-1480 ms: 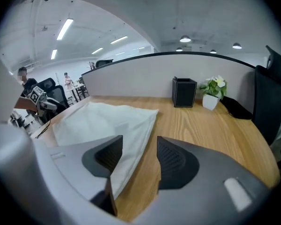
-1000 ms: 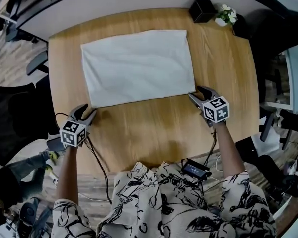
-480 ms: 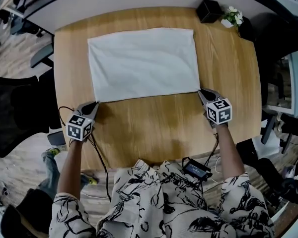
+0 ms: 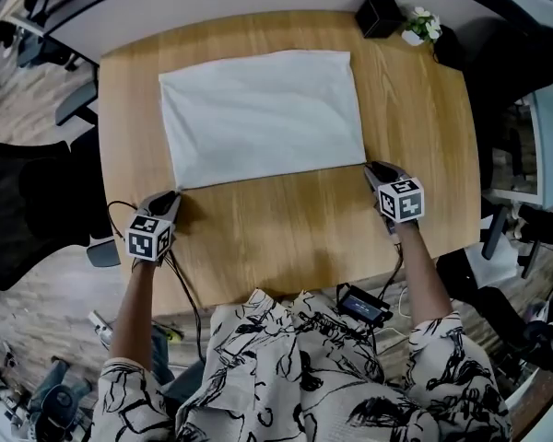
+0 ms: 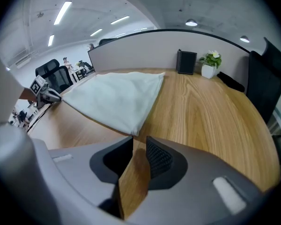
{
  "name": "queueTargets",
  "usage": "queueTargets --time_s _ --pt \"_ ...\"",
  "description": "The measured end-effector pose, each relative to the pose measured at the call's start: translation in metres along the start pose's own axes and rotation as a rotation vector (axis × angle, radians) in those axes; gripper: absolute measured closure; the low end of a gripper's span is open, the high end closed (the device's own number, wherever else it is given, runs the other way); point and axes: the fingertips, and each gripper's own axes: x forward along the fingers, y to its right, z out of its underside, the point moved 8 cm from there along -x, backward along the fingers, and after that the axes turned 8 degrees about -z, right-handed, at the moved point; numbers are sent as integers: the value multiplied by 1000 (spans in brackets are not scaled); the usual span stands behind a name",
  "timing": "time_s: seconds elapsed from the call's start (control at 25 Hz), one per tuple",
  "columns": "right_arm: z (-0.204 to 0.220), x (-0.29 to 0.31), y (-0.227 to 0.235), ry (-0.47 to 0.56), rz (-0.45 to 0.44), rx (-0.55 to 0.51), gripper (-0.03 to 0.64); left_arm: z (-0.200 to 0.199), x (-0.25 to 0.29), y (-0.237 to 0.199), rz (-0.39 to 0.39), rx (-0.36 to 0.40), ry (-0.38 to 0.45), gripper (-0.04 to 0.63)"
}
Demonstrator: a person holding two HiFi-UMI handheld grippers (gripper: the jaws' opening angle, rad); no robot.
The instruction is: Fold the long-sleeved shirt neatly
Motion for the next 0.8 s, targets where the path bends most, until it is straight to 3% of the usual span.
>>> queueTargets --time_s 0.12,0.28,0.48,0.64,0.8 --pt "9 -25 5 52 22 68 524 14 -17 1 -25 -30 -3 544" --pt "15 -65 2 177 62 118 600 29 -49 7 -85 -95 57 592" --pt "7 -117 -22 420 61 127 611 30 -98 31 -108 -178 230 591" --pt "1 -160 -36 558 71 103 611 15 -143 52 -105 -243 430 591" --pt "-6 -207 -58 706 62 61 611 7 -189 68 -175 -243 559 588"
